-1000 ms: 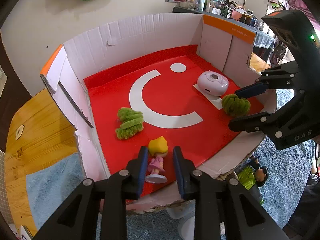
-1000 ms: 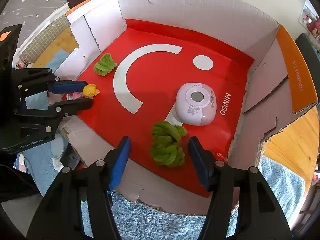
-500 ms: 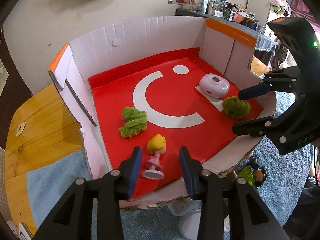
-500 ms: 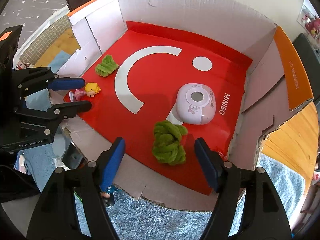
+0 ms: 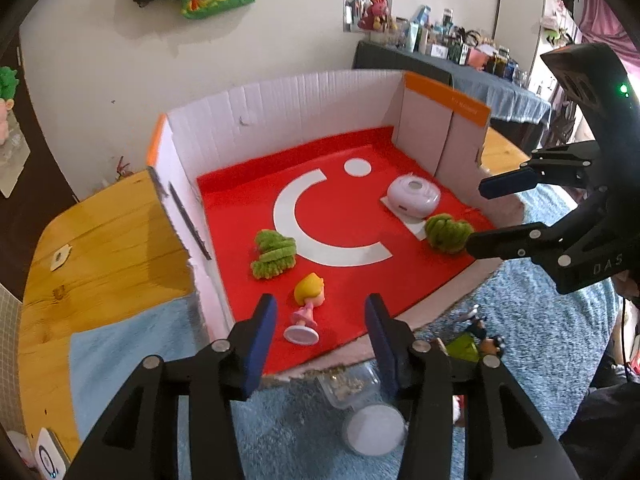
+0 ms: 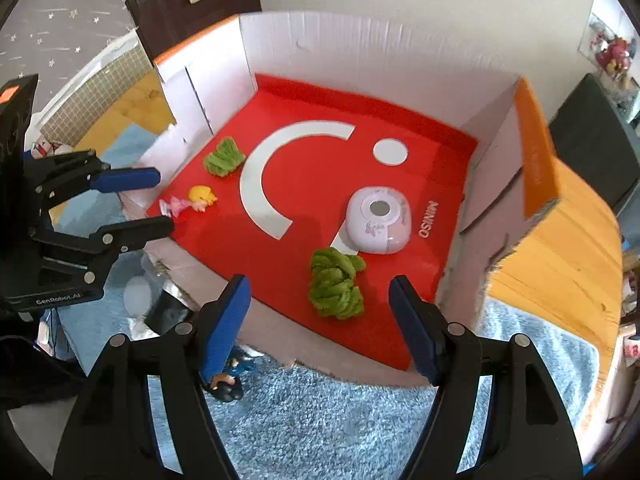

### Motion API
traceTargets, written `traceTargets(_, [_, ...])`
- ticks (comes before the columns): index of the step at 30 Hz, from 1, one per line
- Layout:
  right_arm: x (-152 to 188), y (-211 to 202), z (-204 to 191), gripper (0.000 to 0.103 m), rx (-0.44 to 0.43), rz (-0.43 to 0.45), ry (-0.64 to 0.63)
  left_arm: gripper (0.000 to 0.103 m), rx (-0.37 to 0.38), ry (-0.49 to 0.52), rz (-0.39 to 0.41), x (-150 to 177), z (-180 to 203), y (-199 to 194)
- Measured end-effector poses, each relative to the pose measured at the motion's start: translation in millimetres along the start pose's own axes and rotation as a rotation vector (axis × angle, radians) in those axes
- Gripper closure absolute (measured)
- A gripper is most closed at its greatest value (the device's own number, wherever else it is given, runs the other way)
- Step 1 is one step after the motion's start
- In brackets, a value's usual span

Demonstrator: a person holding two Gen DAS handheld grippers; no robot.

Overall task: Organize objects
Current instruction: 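Withdraw both grippers from the box back over the towel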

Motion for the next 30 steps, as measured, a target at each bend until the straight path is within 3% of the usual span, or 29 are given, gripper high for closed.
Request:
traceTargets(2, [-3,-8,-5,0.025,0.012,0.026,-0.008,0.051,-0.006,-0.013,0.022,-1,-2,-10])
traceTargets(14, [-2,-60,-31,0.019,0.037,0.200,-0.007,0.035,-0.028,-0.091,0.153,-2,-7,-74])
traceTargets(30, [36,-70,-75,0.012,0.136,0.322,-0.067,0.023,-0.090,-0.187,0.225,45,-3,-104])
Point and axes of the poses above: each gripper's, at about its wrist camera, not at the fingertips, and y roughly the way its jaws point, z to its right, x to its underside, the point moved 10 cm from there along y, roughly the way its jaws point, and after that the axes turned 10 degrees about -x, right-handed, at the moved point
